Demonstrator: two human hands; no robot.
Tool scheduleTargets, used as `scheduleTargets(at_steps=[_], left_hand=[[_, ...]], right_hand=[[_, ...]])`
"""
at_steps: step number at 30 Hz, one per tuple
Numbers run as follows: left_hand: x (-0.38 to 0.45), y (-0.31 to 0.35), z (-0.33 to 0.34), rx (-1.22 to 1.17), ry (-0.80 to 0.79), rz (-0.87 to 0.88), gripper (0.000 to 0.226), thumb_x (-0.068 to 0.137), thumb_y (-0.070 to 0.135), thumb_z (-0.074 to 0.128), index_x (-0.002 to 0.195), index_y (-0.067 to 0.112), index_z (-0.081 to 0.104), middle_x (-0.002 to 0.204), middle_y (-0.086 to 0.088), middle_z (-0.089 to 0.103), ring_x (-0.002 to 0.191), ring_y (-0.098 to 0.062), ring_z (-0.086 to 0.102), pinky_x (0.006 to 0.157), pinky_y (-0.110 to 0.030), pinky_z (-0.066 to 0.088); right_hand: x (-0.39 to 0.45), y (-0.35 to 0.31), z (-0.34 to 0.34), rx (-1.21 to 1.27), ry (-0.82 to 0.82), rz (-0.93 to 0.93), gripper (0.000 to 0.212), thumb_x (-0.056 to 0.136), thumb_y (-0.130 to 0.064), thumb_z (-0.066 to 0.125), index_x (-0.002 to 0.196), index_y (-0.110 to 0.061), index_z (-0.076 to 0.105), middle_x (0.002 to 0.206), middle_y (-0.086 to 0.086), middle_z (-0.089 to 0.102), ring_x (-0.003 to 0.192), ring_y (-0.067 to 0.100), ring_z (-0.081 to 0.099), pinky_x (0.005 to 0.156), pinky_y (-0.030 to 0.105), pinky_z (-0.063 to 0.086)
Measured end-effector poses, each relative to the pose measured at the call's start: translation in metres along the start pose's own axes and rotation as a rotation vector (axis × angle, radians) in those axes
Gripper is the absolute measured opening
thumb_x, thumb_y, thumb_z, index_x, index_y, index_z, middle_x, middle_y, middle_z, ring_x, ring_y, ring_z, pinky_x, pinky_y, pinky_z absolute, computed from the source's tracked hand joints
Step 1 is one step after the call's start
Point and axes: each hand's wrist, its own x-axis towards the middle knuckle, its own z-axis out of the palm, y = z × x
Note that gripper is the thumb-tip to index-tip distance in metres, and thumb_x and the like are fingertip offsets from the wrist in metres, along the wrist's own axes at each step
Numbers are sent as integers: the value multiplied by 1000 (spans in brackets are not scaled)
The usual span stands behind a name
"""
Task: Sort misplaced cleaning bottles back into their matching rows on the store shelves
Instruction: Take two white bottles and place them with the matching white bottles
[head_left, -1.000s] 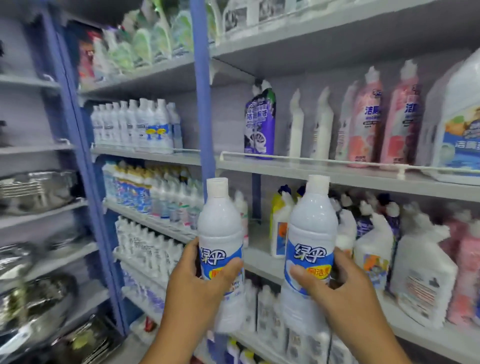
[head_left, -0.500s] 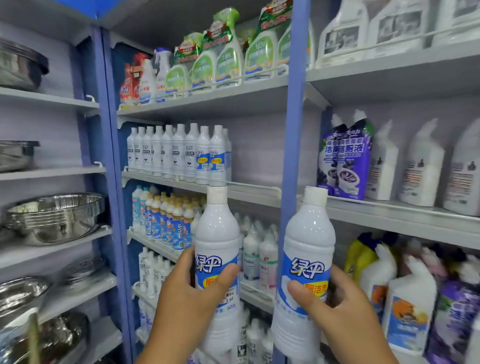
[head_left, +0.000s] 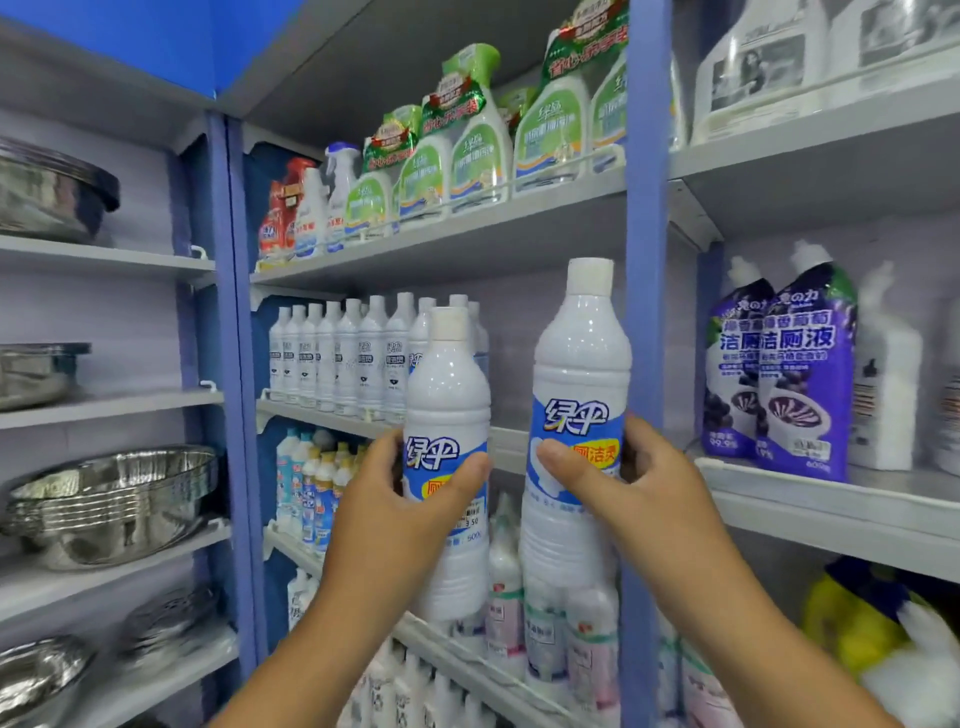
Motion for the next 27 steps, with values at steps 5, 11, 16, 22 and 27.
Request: scheduleTargets(at_steps=[5, 11, 16, 22, 27], left_hand=[[72, -3, 19, -26, 5, 72, 35, 75, 49, 81, 101, 31, 66, 91, 21, 75, 79, 3, 71, 71, -26, 53], [159, -22, 50, -73, -14, 149, 41, 75, 57, 80, 102, 32, 63, 91, 22, 74, 79, 3, 70, 76, -32, 58], [215, -35, 76, -28, -51, 195, 47, 76, 66, 75, 104, 34, 57, 89, 22, 69, 82, 1, 66, 71, -32, 54], [251, -56, 109, -40, -201, 189, 49, 77, 70, 72, 103, 32, 55, 90, 18, 68, 84, -6, 66, 73, -34, 52], [262, -76, 129, -26, -322, 135, 50, 76, 64, 77, 98, 28, 51, 91, 15, 63, 79, -6, 61, 63, -30, 45]], right_hand=[[62, 3, 13, -30, 49, -55, 27, 81, -37, 80, 104, -29, 71, 96, -14, 77, 87, 2, 73, 77, 24, 57], [123, 18, 33, -104, 207, -96, 24, 82, -36, 81, 99, -26, 68, 84, -18, 75, 71, -6, 69, 57, 8, 47], [166, 35, 44, -237, 338, -50, 32, 80, -45, 80, 103, -26, 67, 91, -11, 76, 78, 1, 71, 65, 20, 49], [194, 56, 45, -326, 425, 44, 27, 83, -42, 80, 100, -25, 67, 94, -9, 76, 83, 6, 72, 68, 23, 53], [204, 66, 45, -361, 403, 159, 19, 85, -36, 79, 96, -24, 69, 91, -9, 77, 73, 0, 71, 57, 17, 50]])
